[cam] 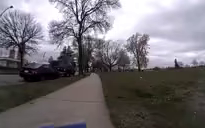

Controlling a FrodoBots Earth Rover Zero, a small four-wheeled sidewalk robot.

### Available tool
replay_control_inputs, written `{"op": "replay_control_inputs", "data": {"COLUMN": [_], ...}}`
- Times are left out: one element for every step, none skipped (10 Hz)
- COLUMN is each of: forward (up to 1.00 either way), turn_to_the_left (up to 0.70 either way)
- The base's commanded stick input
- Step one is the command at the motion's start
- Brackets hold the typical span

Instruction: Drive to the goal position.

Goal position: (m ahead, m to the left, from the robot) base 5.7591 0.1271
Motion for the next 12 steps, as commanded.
{"op": "replay_control_inputs", "data": {"forward": [0.0,0.0,0.0,0.0,0.0,0.0,0.0,0.0,0.0,0.0,0.0,0.0], "turn_to_the_left": [1.0,1.0,1.0,1.0,1.0,0.94,0.0,0.0,0.0,0.0,0.77,1.0]}}
